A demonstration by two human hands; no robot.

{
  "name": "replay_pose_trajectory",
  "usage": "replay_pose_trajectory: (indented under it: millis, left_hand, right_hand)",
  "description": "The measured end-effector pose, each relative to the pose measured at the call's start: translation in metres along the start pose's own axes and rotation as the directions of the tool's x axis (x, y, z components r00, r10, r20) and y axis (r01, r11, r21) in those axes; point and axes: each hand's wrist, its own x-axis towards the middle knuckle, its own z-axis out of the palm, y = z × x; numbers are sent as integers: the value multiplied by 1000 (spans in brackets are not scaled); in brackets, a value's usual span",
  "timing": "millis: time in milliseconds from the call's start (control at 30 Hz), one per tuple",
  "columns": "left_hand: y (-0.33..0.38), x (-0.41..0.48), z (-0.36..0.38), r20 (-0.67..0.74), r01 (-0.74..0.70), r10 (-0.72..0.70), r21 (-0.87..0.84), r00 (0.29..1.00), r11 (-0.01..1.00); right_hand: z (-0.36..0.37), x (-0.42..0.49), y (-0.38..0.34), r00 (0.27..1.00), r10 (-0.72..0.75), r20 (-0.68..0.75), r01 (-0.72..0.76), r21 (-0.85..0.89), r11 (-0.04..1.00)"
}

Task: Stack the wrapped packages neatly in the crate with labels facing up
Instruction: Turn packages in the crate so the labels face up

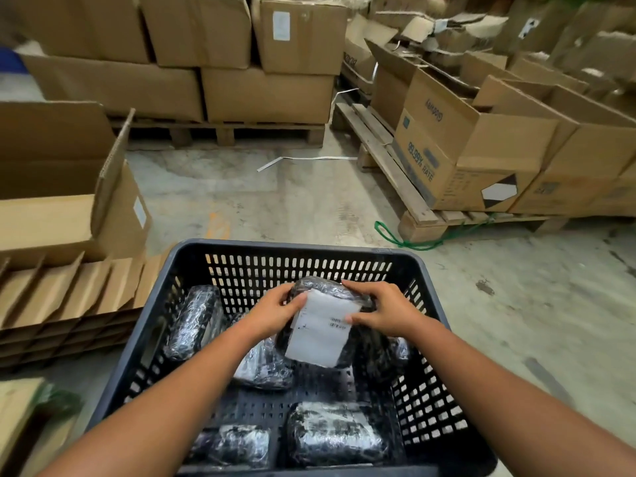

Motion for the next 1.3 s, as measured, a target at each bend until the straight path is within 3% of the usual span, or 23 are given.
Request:
replay_pose_trajectory:
  millis: [133, 267, 400, 633, 800, 1167, 1300]
  left_hand:
    - [-5, -2, 3, -12, -4, 4, -72, 1000, 997]
    - [-19, -2, 15, -5, -85, 88, 200, 996, 976]
    - [-27, 1, 31, 38, -66, 56, 342, 998, 937]
    - [-30, 16, 48, -16, -21, 27, 298, 1000, 954]
    - [-43, 21, 63, -14, 42, -40, 322, 999, 946]
    - [-50, 29, 67, -14, 62, -61, 398, 998, 915]
    - [-52, 29, 74, 12, 67, -84, 491, 996, 869]
  right_hand:
    - [4, 15, -4, 998, 7, 61, -6, -13, 1000]
    - [6, 28, 0, 987, 39, 158, -22, -108, 994]
    - [10, 35, 11, 973, 96, 212, -55, -193, 980]
    - [6, 45, 19, 967, 150, 207, -81, -308, 948]
    - [42, 50, 27, 961, 171, 216, -62, -433, 899]
    - [70, 54, 39, 992, 113, 58, -69, -504, 861]
    - [81, 48, 42, 994, 106, 41, -55, -642, 765]
